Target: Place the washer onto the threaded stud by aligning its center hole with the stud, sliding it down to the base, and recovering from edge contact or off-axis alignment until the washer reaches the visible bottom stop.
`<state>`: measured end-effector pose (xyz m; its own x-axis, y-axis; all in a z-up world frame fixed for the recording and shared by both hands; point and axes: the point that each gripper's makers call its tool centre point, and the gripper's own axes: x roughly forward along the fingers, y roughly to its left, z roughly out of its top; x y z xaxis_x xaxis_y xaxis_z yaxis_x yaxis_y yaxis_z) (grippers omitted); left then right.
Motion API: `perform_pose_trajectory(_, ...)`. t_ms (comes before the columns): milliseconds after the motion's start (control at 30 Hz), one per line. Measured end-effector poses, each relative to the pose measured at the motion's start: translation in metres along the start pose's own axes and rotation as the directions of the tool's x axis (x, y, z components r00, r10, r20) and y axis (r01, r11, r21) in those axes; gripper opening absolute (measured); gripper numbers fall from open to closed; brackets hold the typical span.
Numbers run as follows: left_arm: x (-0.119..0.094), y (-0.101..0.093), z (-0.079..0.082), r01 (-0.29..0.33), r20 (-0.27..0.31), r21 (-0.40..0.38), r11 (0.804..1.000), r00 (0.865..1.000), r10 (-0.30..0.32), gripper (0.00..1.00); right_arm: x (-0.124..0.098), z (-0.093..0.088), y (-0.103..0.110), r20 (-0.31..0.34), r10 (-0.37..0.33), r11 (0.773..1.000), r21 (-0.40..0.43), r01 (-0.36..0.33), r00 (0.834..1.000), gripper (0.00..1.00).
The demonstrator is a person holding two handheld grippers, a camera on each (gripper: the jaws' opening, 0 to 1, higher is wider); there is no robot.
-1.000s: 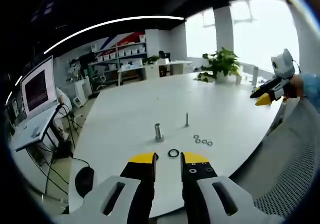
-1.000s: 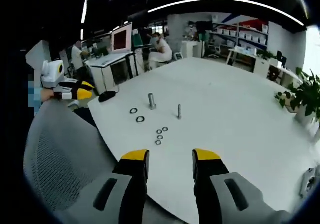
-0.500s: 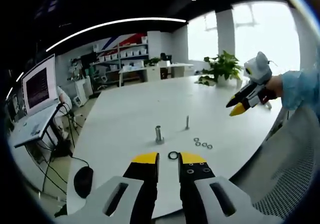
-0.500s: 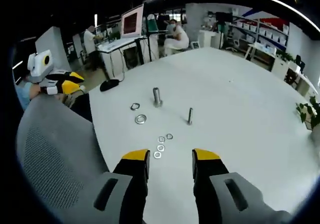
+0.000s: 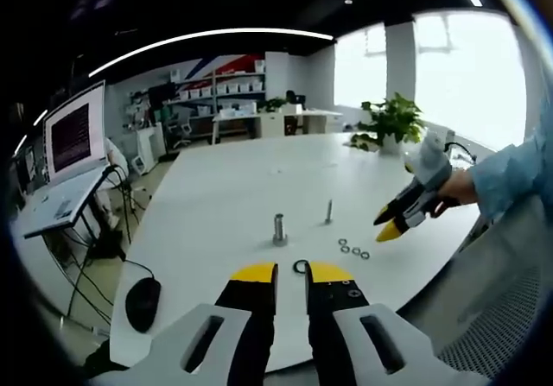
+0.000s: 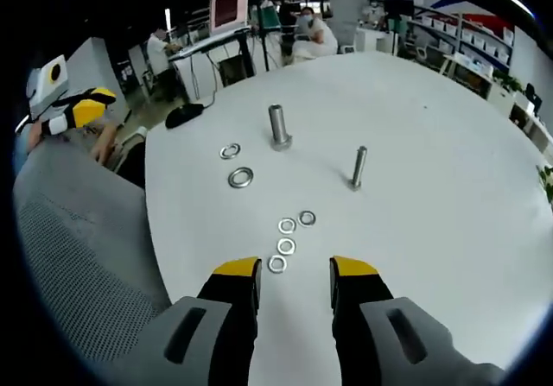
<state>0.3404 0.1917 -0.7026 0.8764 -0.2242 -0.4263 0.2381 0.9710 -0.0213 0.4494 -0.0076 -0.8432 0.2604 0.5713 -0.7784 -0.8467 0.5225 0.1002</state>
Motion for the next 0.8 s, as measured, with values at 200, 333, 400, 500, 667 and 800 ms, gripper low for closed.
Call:
perform_pose_trajectory(200,0.000,0.001,0.002,-0.003,0.010,-0.005,1.000,1.000,0.003,0.09,0.011,-0.003,0.005,-0.018,0.010,1.000,-0.018,-0.010,1.000,0.34)
perform_pose_trajectory(333,0.000,0.000,0.001,-0.002,0.003,-0.005,1.000,1.000,0.002,0.09,0.018,-0.002,0.014,-0.031,0.031,0.998,-0.052,-0.032,0.999,0.33)
perform_pose_trajectory(400,0.000,0.001,0.002,-0.005,0.008,-0.007,1.000,1.000,0.005,0.09,0.020,-0.004,0.016,-0.043,0.034,0.997,-0.074,-0.037,0.998,0.32)
perform_pose_trajectory(500,0.000,0.001,0.003,-0.006,0.010,-0.008,1.000,1.000,0.006,0.09,0.024,-0.005,0.019,-0.048,0.040,0.995,-0.088,-0.044,0.998,0.32)
perform_pose_trajectory(667,0.000,0.001,0.002,-0.004,0.005,-0.007,1.000,1.000,0.004,0.09,0.031,-0.008,0.021,-0.063,0.037,0.991,-0.127,-0.045,0.997,0.27)
perform_pose_trajectory(800,0.000,0.002,0.002,-0.005,0.005,-0.008,1.000,1.000,0.005,0.09,0.032,-0.014,0.021,-0.083,0.026,0.986,-0.161,-0.039,0.996,0.27)
